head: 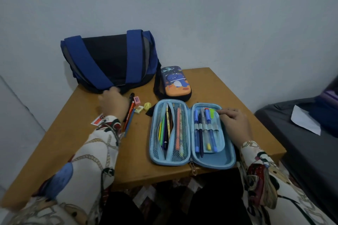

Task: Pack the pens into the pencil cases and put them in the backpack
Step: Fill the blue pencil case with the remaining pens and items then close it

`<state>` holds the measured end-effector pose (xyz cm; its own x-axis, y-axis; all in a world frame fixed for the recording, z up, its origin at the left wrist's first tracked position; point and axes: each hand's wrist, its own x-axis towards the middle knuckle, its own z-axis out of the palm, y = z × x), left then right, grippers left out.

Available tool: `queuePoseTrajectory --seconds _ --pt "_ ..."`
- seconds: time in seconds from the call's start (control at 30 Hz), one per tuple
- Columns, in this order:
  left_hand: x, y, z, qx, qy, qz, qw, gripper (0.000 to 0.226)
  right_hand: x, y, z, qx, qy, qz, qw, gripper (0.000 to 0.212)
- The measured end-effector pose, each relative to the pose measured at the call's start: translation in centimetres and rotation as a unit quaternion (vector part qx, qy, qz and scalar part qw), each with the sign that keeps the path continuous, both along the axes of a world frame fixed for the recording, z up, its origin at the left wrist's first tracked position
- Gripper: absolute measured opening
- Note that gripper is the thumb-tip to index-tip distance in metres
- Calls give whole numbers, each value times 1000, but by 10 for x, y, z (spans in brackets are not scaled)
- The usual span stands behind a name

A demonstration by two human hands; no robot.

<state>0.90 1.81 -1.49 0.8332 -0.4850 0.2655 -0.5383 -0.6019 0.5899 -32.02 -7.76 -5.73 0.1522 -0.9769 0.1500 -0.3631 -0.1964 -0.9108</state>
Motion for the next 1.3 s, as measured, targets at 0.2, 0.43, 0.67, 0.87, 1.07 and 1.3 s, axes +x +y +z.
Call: queuePoseTrajectory --seconds 0.2,0.43,0.67,0.87,1.07,1.3 --pt "46 20 -9 122 92 11 988 22 0 0 0 -7 7 -3 1000 26" --pt "47 19 -3 68 171 11 983 15 1 -1 -1 -4 -2 -5 1000 26" --pt "-17 -30 48 -243 219 -43 944 21 1 2 3 3 -10 -7 1000 25" --pt "-120 -84 54 -254 350 -236 870 12 -1 5 5 -7 -30 -11 999 12" --pt "-157 -114 24 -173 336 -328 866 19 0 2 2 -8 -24 -11 1000 17" --pt "-170 -128 17 -84 288 -385 873 13 0 1 2 -4 -18 -11 1000 18"
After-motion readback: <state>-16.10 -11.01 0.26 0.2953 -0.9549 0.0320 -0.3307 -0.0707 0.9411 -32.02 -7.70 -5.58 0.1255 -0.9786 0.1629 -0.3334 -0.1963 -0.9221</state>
